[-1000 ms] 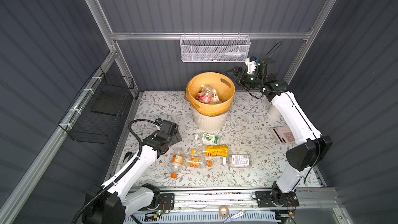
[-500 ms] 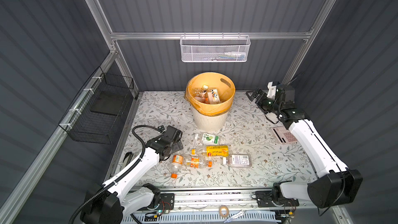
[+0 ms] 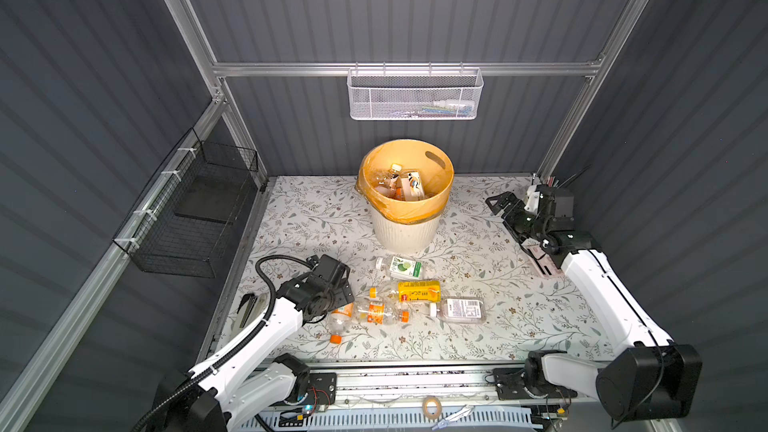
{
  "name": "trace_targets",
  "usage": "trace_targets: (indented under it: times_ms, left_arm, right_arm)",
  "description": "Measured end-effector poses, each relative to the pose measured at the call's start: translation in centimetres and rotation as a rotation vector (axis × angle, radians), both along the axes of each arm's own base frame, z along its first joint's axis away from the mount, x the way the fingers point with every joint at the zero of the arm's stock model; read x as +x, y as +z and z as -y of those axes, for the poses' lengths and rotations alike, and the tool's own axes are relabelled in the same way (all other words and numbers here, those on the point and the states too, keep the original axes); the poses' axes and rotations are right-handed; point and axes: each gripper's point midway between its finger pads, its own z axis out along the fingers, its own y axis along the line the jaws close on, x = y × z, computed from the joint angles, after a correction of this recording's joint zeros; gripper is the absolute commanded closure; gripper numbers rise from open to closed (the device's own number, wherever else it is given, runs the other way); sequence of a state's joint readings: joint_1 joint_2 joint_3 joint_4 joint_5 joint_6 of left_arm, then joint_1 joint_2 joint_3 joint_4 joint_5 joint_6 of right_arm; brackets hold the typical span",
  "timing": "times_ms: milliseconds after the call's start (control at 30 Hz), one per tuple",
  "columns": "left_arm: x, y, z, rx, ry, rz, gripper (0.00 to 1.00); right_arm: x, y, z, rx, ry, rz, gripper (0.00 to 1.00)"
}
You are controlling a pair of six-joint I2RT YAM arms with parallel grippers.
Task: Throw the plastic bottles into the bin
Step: 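Withdraw the right gripper while the left gripper lowers onto the orange-cap bottle, then close the left gripper on the clear orange-cap bottle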
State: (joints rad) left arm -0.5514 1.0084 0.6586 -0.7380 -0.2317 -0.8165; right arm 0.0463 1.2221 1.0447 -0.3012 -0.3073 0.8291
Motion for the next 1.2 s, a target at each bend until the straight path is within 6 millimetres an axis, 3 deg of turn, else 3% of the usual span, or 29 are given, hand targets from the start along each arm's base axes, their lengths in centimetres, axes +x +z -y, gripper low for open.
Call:
trace_targets:
  times_ms: [400,633,800,1067,1200]
  left_arm:
    - [-0.8,-2.6,0.5,0.043,-0.07,-0.118,0.21]
    - [-0.8,-4.0,0.4,0.071,-0.052,-0.169,0.22]
    - [-0.9,-5.0,0.4,0.083,-0.031,-0.202,0.2]
    - [-0.4,-5.2,0.5,0.077,0.0,-0.189,0.45]
    - [0.3,-3.7,0.6,0.047,0.024,-0.123,0.5]
  right_arm:
    - [-0.3,-2.6,-0.7,0.075,0.049,-0.063,0.01]
    - [-1.0,-4.2,0.2,0.093,0.031,-0.092,0.01]
    - [-1.4,-4.2,1.1,0.101,0.008,-0.087,0.01]
    - [-1.6,-4.4,1.6,0.118,-0.01,-0.086,0.01]
    - [-1.7,-4.7,1.7,0.12,-0.014,-0.092,0.01]
